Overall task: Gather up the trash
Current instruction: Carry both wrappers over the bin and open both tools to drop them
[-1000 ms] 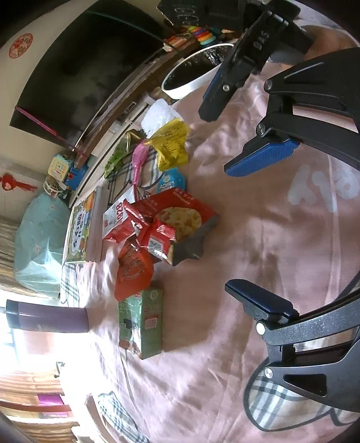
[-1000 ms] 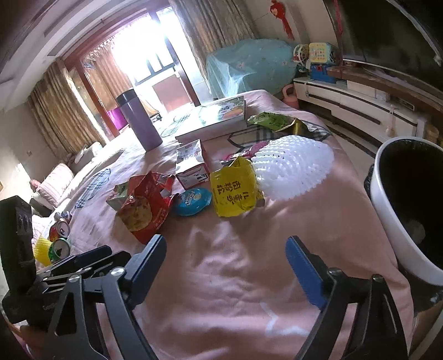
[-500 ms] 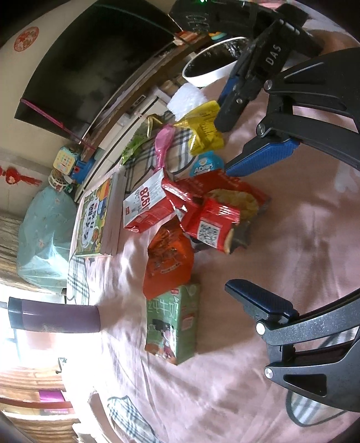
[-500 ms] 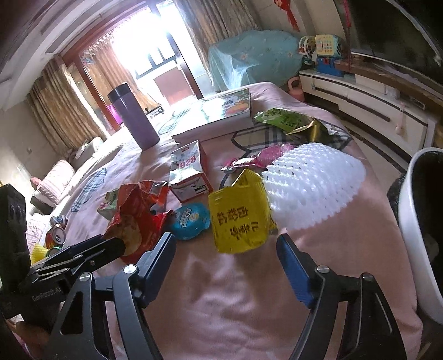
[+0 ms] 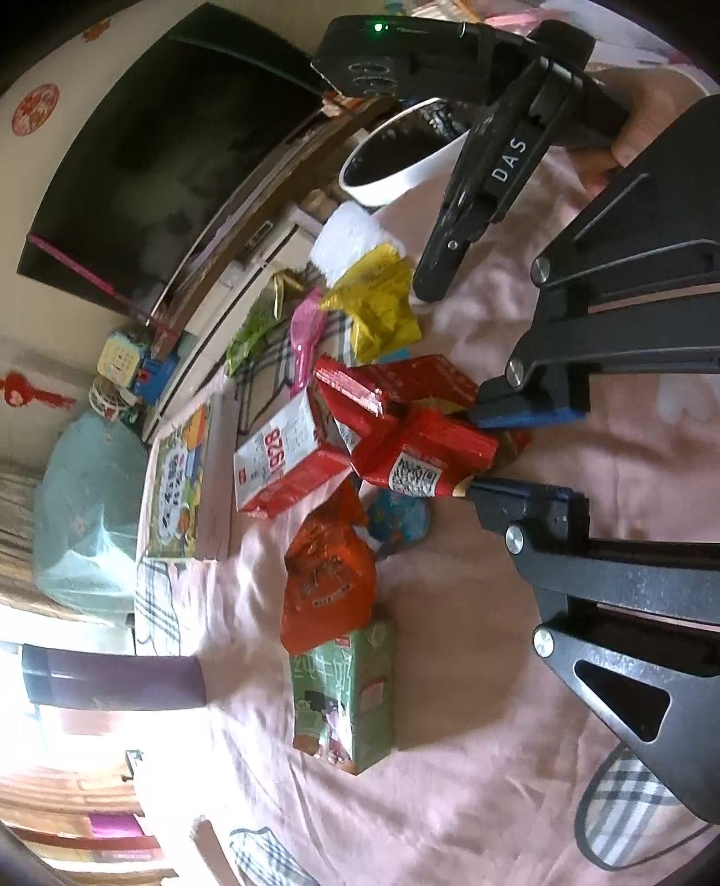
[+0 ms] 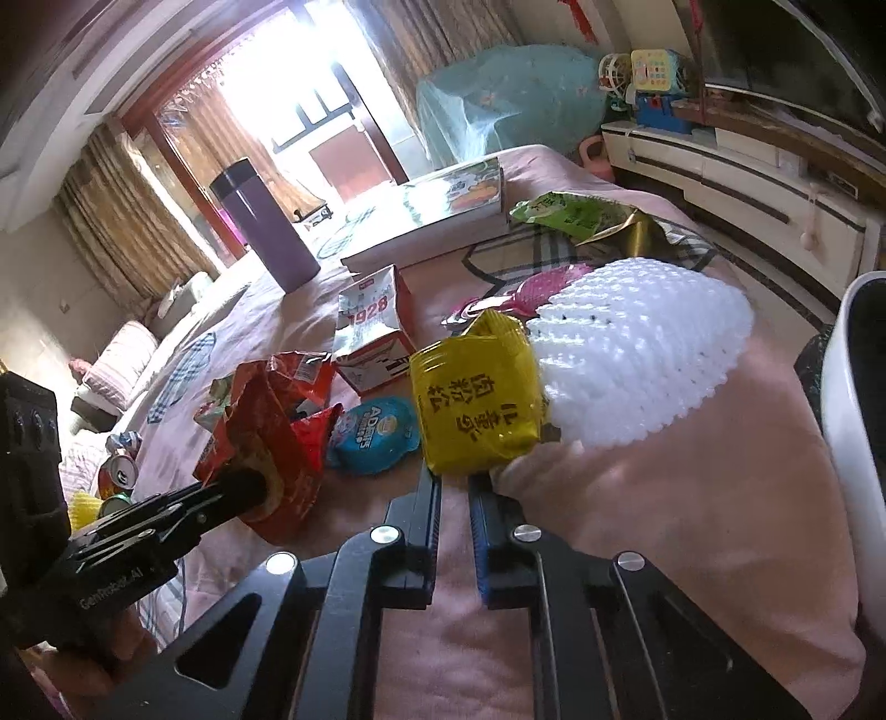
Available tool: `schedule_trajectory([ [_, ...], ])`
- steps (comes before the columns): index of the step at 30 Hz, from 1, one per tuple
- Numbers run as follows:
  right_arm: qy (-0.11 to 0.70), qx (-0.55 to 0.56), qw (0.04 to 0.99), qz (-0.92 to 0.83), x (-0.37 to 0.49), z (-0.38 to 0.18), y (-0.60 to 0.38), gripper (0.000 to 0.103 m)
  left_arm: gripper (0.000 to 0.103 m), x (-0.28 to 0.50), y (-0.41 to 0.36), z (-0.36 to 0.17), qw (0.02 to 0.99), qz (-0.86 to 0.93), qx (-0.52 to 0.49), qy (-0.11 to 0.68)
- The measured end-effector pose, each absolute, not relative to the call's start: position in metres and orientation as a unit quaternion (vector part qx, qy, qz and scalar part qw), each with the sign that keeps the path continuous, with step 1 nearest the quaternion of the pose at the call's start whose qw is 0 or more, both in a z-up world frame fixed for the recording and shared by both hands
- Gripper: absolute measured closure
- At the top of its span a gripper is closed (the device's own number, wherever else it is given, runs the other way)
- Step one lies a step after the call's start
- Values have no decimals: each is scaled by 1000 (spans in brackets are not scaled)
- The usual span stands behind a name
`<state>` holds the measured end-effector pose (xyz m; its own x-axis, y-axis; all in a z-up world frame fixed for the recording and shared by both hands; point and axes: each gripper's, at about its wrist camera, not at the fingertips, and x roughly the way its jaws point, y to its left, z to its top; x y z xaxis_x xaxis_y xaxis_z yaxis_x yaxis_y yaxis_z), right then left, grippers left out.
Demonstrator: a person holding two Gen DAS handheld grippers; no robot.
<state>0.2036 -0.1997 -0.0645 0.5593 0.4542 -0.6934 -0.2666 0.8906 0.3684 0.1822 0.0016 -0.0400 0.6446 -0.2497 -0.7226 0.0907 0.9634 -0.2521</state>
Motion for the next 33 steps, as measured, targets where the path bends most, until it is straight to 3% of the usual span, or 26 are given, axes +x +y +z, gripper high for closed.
schedule_trajectory([
  [4,410,109,880,213,191,-59,-202,99,90,173,-3,-36,903,-102,-93,408],
  [8,410,115,878,219,186,-53,-203,92,90,168,-1,-34,904,-100,-96,405],
  [11,397,94,891,198,186,-45,-202,79,90,166,4,-32,904,-98,-102,404],
  [14,388,83,897,195,196,-39,-198,52,90,165,7,-31,904,-99,-104,402],
  [17,382,66,902,188,207,-36,-192,49,91,164,9,-31,904,-99,-107,403],
  [21,403,47,897,178,226,-49,-185,52,91,164,11,-33,902,-101,-108,405],
  [23,414,48,891,178,232,-58,-185,65,91,164,12,-34,901,-101,-110,406],
  [24,415,50,891,178,232,-60,-186,84,91,164,12,-34,901,-101,-110,406],
  [25,415,53,890,179,232,-61,-187,87,91,165,12,-34,901,-100,-110,407],
  [33,376,78,902,196,209,-40,-198,94,90,161,6,-30,901,-110,-112,404],
])
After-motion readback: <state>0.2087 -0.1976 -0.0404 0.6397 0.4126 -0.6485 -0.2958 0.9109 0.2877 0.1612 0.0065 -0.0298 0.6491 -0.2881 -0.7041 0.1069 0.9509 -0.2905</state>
